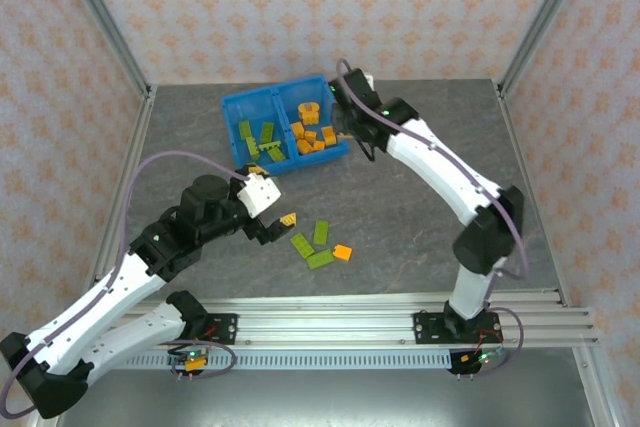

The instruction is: Sort the legos into containers by color

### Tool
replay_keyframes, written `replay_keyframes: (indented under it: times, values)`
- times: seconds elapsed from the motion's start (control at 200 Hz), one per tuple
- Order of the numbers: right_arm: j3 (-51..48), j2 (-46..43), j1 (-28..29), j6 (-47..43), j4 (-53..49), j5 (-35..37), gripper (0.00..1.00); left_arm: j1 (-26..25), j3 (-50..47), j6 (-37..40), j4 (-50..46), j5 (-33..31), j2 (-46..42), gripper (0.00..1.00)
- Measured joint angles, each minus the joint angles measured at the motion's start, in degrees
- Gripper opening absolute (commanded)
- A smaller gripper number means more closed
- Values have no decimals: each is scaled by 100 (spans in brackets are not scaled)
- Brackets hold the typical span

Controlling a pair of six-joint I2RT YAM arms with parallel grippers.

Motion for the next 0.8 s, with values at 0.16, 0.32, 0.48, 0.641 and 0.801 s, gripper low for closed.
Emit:
replay_keyframes:
  times: [0.16, 0.32, 0.48, 0.641, 0.801]
  values:
    - [1108, 1333, -72, -94, 284, 166, 26, 0, 0, -605, -249, -247, 50, 100]
    - [2232, 2579, -96, -170, 411, 153, 26, 0, 0, -1751, -306, -933, 44, 100]
    - [3294, 3628, -96, -179, 420, 15, 32, 0, 13, -2636, -553, -1545, 96, 100]
    - [3657, 4022, -96, -92, 308, -109, 42, 0, 76, -3342, -944, -2074, 393, 100]
    - [3755, 4024, -96, -83, 232, -227, 45, 0, 76, -4087, -1143, -2354, 697, 100]
